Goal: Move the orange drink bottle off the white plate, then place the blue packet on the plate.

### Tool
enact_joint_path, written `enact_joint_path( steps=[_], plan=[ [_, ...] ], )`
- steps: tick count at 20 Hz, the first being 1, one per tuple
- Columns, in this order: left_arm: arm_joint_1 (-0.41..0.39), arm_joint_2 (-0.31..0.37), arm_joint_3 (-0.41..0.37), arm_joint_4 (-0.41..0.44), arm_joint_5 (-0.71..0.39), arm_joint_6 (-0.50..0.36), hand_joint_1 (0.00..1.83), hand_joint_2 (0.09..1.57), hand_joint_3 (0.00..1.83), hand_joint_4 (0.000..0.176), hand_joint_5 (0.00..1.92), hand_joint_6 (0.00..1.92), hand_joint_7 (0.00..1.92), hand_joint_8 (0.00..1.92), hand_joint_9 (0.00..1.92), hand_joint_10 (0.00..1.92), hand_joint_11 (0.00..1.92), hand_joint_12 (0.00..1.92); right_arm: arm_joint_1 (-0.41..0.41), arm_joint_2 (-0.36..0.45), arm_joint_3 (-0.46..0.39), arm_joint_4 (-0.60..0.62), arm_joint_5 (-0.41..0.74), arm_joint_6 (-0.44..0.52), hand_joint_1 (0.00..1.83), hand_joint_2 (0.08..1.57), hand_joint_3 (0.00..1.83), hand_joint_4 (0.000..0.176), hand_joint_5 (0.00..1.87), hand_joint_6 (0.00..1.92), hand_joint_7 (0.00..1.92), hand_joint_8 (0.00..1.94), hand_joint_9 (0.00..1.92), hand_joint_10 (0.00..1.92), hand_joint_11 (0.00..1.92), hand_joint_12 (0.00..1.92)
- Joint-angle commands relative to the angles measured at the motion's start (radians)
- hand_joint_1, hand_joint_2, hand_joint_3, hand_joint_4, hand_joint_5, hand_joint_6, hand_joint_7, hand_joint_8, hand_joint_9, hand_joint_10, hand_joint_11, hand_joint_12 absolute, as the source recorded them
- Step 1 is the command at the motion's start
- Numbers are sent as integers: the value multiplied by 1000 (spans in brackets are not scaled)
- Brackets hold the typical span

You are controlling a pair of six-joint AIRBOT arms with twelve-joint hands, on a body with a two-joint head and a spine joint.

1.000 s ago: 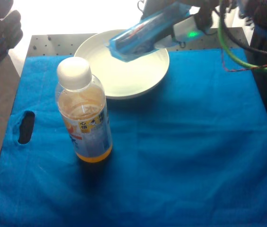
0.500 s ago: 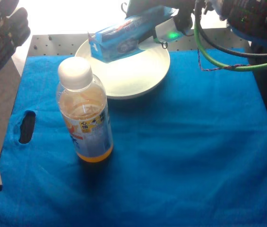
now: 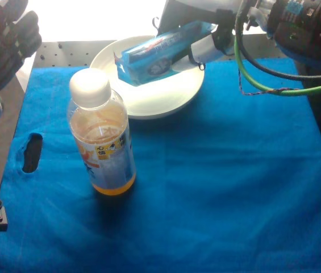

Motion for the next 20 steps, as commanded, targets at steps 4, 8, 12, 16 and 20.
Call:
enact_joint_path(
  steps=[4,8,12,16,20],
  plan=[
    [-8,-8,7,-16,-117,-13,411,805,0,176,0,0,0,0,0,0,0,0,9,6,6,45,94,6,978,880,0,0,601,8,1010,218,942,824,800,1518],
    [-8,-11,9,-17,-117,-13,416,824,2,176,0,0,0,0,0,0,0,0,7,14,16,45,94,34,928,741,0,116,193,0,356,0,390,2,112,828],
    [-8,-15,12,-19,-117,-13,421,811,0,176,0,0,0,0,0,0,0,0,7,21,16,45,95,40,922,705,0,169,139,0,307,0,324,0,69,782],
    [-8,-15,14,-21,-117,-14,392,813,0,176,0,0,0,0,0,0,0,0,7,36,-1,44,102,44,946,698,0,166,62,0,194,0,239,0,0,724],
    [-8,-7,14,-30,-117,-13,388,801,0,176,0,0,0,0,0,0,0,0,15,89,-57,44,143,44,857,696,0,176,0,0,157,1,249,3,0,797]
  ],
)
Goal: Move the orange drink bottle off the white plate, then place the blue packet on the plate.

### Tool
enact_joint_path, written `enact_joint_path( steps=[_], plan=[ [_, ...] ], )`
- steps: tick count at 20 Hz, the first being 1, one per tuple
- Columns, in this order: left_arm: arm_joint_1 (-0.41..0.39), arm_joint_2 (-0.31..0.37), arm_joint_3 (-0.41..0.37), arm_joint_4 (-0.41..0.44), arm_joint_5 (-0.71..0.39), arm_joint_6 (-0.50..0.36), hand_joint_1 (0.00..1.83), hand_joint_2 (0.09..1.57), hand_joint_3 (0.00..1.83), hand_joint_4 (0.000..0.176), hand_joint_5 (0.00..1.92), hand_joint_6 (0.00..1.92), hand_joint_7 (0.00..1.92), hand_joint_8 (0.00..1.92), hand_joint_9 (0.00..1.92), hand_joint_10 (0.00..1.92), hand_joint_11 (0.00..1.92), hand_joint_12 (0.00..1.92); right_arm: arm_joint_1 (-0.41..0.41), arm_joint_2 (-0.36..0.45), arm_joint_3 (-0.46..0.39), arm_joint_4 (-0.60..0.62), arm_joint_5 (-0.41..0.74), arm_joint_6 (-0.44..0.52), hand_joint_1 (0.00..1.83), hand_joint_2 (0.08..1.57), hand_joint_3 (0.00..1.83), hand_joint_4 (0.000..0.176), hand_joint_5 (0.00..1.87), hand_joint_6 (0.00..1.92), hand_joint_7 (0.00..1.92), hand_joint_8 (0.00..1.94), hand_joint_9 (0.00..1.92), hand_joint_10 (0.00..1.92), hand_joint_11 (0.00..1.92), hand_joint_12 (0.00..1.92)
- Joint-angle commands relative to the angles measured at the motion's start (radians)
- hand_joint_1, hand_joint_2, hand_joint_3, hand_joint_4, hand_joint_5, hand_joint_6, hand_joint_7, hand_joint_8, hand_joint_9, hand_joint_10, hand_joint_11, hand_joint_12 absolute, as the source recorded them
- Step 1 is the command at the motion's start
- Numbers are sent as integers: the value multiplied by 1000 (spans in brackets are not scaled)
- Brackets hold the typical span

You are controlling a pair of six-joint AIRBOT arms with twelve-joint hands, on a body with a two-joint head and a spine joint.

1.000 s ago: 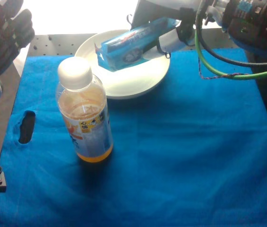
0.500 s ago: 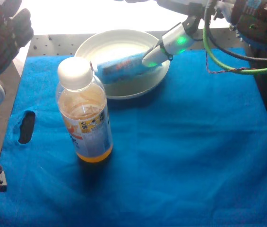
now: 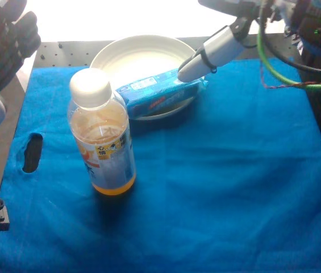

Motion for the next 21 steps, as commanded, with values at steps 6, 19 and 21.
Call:
enact_joint_path(
  steps=[6,19,21],
  plan=[
    [-8,42,-11,-26,-116,5,362,843,13,169,0,0,0,0,0,0,0,0,42,112,-104,78,231,3,815,666,0,176,0,0,153,0,130,10,0,503],
    [-80,202,-31,0,-117,91,420,839,3,132,0,0,0,0,0,0,0,0,67,361,-364,231,421,-204,753,668,0,176,0,0,110,1,132,4,0,561],
    [-109,221,-32,9,-117,120,378,857,9,137,0,0,0,0,0,0,0,0,43,402,-395,273,494,-207,807,669,0,176,0,0,131,4,154,5,0,357]
  ],
)
